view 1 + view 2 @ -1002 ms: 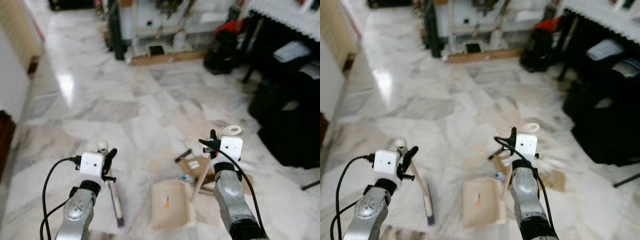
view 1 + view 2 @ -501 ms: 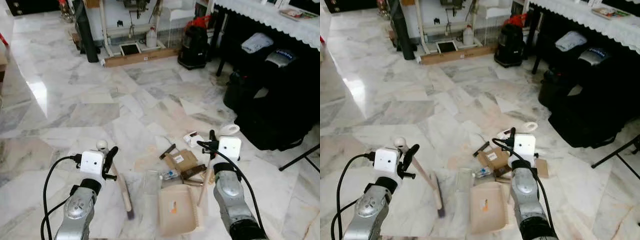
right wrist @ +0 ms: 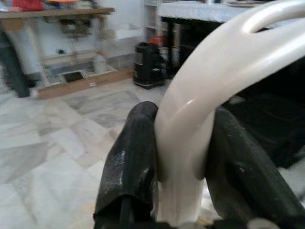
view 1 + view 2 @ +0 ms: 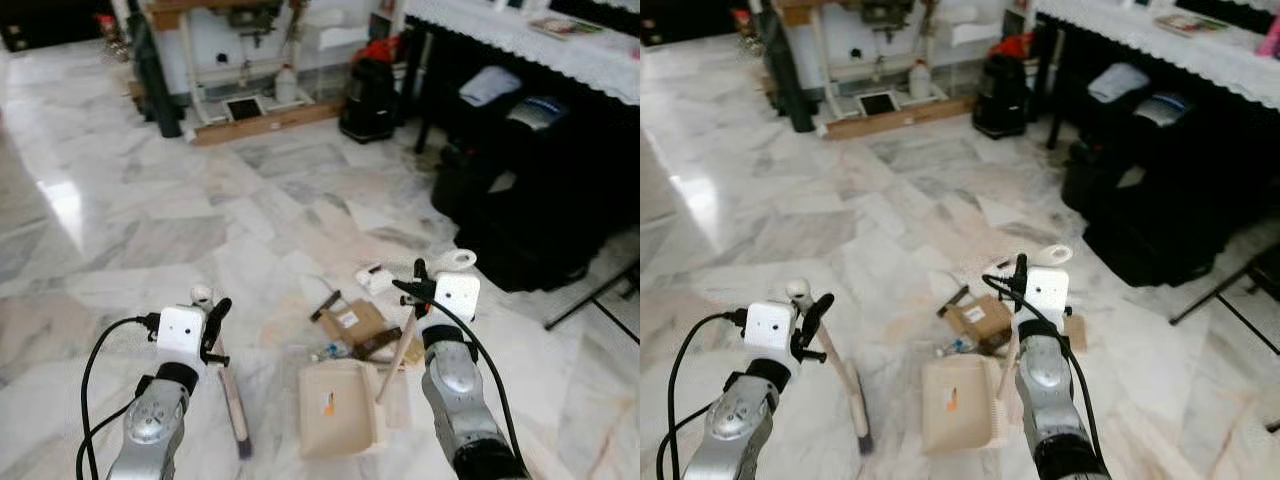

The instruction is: Sweep floor

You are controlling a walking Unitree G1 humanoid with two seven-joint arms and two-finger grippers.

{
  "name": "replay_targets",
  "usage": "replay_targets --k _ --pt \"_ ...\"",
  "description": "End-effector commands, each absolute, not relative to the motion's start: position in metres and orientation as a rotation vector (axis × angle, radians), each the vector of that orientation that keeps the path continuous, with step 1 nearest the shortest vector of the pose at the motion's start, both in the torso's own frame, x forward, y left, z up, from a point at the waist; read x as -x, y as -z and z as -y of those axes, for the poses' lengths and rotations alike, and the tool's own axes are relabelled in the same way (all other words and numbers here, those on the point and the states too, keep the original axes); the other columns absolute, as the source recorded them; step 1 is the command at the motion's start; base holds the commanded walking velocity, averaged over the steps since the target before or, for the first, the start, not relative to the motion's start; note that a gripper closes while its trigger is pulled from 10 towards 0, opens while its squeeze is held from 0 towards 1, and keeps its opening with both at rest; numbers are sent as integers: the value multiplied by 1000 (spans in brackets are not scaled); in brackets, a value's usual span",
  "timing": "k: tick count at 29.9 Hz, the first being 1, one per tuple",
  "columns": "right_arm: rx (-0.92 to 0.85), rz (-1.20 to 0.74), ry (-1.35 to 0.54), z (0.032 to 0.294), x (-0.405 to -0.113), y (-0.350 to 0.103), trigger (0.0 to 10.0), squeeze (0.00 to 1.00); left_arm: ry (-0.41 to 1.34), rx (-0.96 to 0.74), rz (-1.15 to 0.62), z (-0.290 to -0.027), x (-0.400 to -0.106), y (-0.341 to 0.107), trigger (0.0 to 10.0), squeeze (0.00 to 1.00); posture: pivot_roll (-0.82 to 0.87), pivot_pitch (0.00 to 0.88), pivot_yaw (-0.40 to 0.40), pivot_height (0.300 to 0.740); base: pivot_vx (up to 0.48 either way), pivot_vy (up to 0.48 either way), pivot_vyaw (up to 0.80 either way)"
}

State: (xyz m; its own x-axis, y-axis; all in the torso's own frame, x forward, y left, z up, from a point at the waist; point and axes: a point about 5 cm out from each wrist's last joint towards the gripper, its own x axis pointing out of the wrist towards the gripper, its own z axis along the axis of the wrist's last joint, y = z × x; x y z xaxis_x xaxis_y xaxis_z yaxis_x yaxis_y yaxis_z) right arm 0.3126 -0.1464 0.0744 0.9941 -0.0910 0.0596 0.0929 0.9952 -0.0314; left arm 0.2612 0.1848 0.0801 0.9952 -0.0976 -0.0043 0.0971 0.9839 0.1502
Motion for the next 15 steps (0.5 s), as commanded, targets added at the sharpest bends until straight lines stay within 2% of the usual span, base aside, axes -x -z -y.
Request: replay_targets --k 1,5,15 --pt "34 97 93 147 -316 -83 10000 0 100 -154 60 -184 -265 -92 10000 0 160 25 -10 740 0 0 -788" --pt "37 101 89 146 -316 -83 10000 0 96 -155 63 -184 -265 -92 10000 0 160 25 -10 740 0 0 -788" --pt "39 118 87 146 -315 -85 10000 0 101 -140 70 -183 -265 -93 10000 0 159 27 -11 740 0 0 0"
